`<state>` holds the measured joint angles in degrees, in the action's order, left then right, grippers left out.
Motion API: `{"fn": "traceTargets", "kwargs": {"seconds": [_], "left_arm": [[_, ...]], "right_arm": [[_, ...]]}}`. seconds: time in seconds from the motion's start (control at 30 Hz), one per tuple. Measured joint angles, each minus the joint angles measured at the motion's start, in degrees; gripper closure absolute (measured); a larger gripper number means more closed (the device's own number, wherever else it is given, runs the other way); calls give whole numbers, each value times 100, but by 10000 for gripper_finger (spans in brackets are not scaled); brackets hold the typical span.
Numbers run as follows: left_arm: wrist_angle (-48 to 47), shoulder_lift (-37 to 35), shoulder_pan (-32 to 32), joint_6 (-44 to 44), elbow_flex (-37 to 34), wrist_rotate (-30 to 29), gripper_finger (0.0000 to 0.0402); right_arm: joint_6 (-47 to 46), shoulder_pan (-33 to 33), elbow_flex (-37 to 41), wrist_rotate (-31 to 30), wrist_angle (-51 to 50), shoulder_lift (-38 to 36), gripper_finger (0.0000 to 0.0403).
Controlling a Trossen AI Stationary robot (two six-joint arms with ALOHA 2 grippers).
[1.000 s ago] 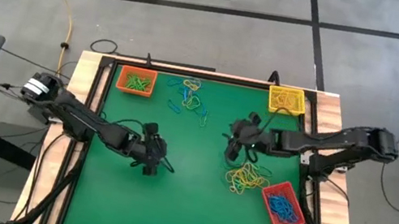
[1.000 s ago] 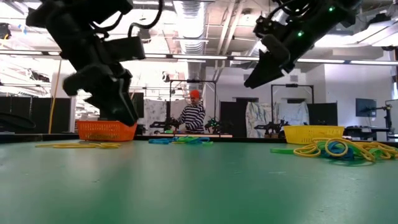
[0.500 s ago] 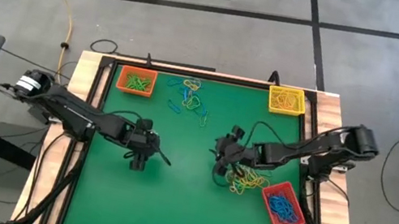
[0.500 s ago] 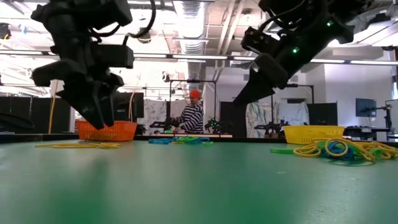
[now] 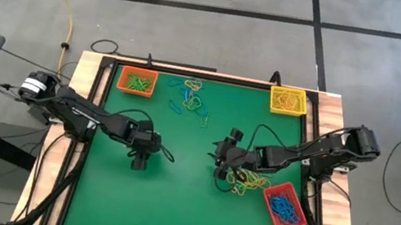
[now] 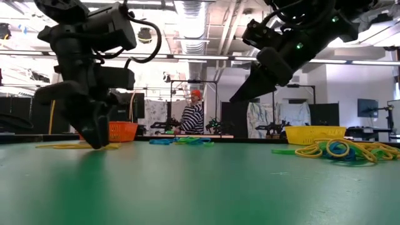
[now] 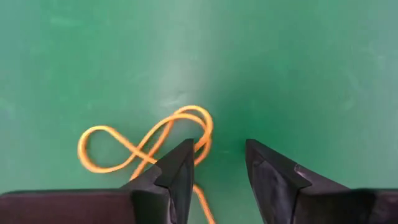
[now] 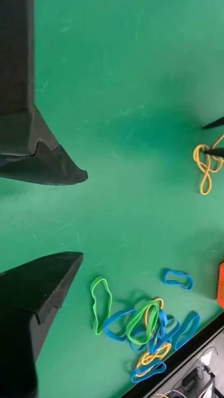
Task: Sort rubber bands into baskets
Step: Put the yellow rubber band into the yellow bin
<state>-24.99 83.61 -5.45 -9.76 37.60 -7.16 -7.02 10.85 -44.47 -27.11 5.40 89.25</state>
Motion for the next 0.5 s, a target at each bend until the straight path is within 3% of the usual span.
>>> {"fn": "traceTargets", "kwargs": {"seconds": [0.5], "left_arm": [[48,0,84,83,0,-110,298]], "right_arm": [[-5,0,0,2,117,0,188]]}}
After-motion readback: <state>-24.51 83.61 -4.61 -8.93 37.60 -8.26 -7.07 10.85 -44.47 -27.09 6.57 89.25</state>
